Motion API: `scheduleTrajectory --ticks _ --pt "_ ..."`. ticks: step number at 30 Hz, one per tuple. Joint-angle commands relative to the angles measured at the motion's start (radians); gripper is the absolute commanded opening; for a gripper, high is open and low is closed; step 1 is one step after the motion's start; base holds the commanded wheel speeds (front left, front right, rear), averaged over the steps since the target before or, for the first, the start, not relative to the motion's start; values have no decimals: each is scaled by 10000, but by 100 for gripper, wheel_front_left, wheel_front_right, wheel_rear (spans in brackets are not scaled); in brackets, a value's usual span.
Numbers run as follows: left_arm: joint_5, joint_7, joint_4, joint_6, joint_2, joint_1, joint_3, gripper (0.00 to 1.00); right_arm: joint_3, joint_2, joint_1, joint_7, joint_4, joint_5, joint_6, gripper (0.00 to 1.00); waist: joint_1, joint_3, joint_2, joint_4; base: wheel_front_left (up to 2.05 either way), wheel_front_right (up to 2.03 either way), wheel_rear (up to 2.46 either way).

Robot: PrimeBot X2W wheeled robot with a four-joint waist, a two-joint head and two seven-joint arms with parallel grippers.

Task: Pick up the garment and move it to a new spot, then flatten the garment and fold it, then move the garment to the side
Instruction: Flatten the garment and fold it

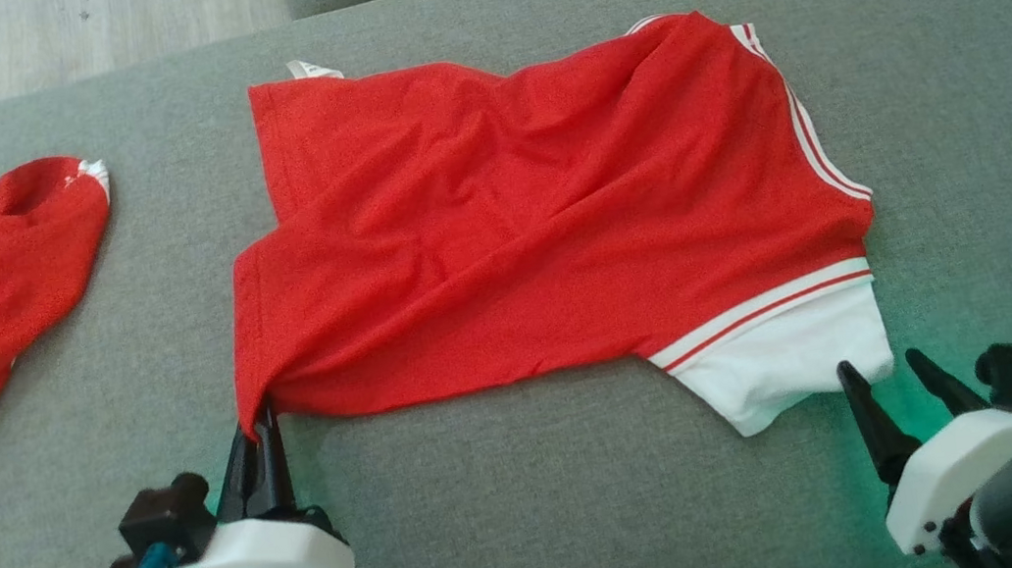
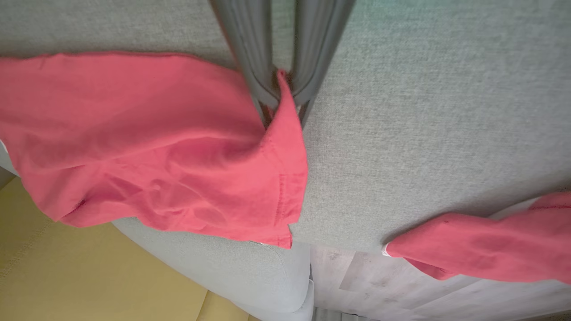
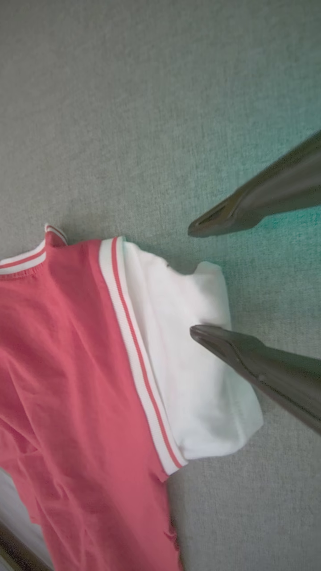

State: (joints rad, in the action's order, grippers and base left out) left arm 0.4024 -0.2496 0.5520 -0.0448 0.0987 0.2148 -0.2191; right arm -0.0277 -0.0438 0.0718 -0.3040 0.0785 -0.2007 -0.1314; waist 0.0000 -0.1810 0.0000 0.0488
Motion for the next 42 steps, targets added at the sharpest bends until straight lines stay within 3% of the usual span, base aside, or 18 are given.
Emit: scheduleTrajectory --ticks 1,15,16,17,18,23,31,37,42 --pt "-85 -121 -276 -26 78 122 378 0 218 -64 -145 58 -426 104 7 100 0 -11 0 29 0 0 0" --pt "-375 -122 -426 -371 -95 231 510 0 763 -64 -1452 898 1577 109 7 100 0 -207 0 -138 0 0 0" --pt "-391 -122 -434 -391 -102 220 522 0 796 -64 -1520 875 1704 48 7 85 0 -207 0 -142 0 0 0" --pt "-406 -122 -446 -409 -111 206 530 0 824 -64 -1583 853 1796 10 7 7 0 -201 0 -145 0 0 0" --pt "-421 -122 -466 -430 -123 193 529 0 870 -64 -1626 824 1843 -26 7 0 0 -189 0 -150 0 0 0" --pt "-232 -122 -1090 -603 -211 166 664 0 561 -64 -1549 1088 975 -582 7 0 0 -26 0 -133 0 0 0" --pt "837 36 -4080 -808 -140 -103 927 0 -115 -64 -1367 760 -2481 -695 7 0 0 163 0 60 0 0 0" --pt "1867 1455 -7214 -825 316 -99 873 0 -679 -113 -1592 98 -5133 -449 7 0 0 50 0 -10 0 0 0" --pt "2687 2876 -9215 -544 562 344 1025 0 -1009 -463 -2403 -609 -6656 -453 7 0 0 -346 0 -76 0 0 0"
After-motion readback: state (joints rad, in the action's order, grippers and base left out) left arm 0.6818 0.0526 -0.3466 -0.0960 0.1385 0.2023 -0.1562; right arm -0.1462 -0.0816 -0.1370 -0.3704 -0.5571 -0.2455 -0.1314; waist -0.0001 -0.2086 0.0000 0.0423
